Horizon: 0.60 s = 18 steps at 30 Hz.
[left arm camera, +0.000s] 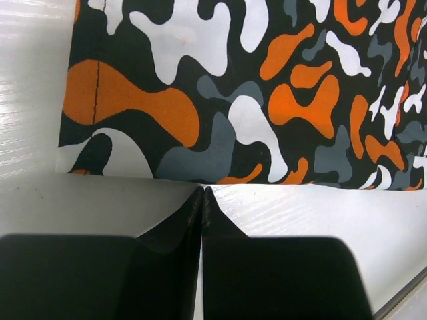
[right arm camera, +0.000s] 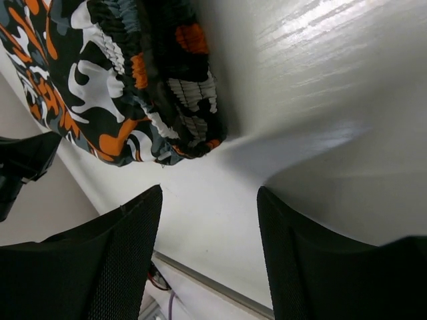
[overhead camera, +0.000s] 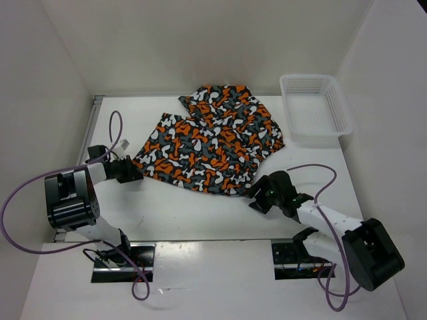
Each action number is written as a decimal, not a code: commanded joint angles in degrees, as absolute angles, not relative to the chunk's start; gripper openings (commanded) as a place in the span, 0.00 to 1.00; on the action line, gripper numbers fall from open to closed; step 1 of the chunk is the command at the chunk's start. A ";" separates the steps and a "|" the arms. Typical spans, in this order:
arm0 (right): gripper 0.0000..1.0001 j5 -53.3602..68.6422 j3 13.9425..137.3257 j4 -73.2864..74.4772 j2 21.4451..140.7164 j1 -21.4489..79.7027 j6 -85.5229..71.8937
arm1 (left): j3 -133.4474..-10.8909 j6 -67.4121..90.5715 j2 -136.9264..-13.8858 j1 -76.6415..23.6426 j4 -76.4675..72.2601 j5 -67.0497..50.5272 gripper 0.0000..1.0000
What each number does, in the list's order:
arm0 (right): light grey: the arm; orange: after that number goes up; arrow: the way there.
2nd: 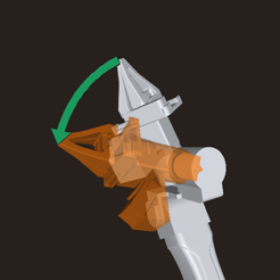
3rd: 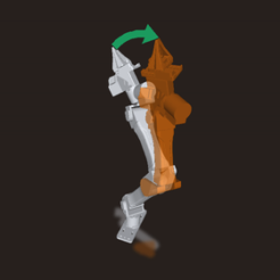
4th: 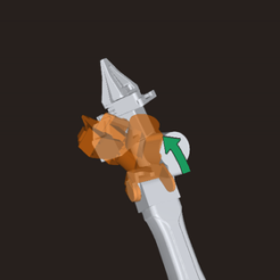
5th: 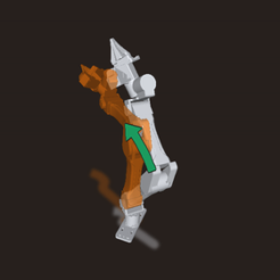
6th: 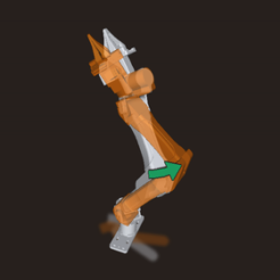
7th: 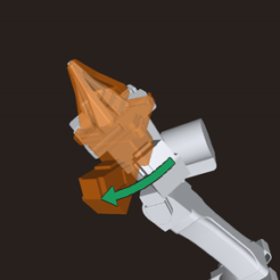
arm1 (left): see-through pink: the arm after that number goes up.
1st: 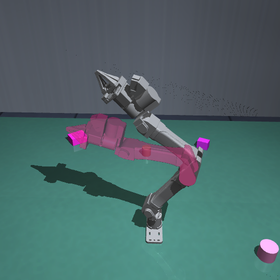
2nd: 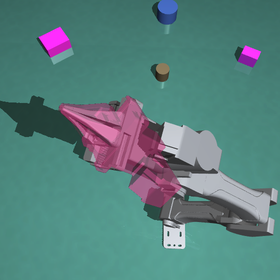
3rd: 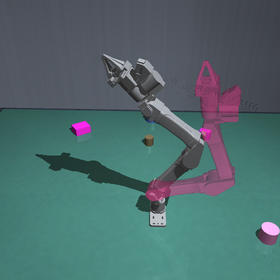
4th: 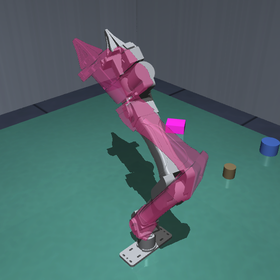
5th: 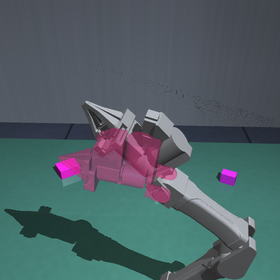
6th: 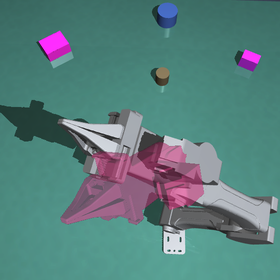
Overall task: Fold and stack the shorts
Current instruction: Flatten the shorts out, then fold the shorts
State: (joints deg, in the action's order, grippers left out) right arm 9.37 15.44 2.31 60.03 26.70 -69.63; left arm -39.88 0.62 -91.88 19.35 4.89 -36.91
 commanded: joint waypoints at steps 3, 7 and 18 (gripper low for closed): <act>0.63 7.82 21.52 -3.51 67.66 27.86 -67.50 | -42.54 0.00 -92.55 19.34 6.59 -36.04 0.00; 0.62 6.33 23.90 -5.53 74.16 28.48 -67.50 | -42.54 0.00 -92.55 19.34 6.59 -36.04 0.00; 0.06 2.82 25.75 -3.96 76.99 28.48 -66.80 | -43.07 0.00 -90.25 19.34 8.17 -34.19 0.95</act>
State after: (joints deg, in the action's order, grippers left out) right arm 5.74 24.01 -3.36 76.71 27.99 -67.72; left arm -42.06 1.56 -89.38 19.03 6.48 -36.42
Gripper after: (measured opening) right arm 0.093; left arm 0.948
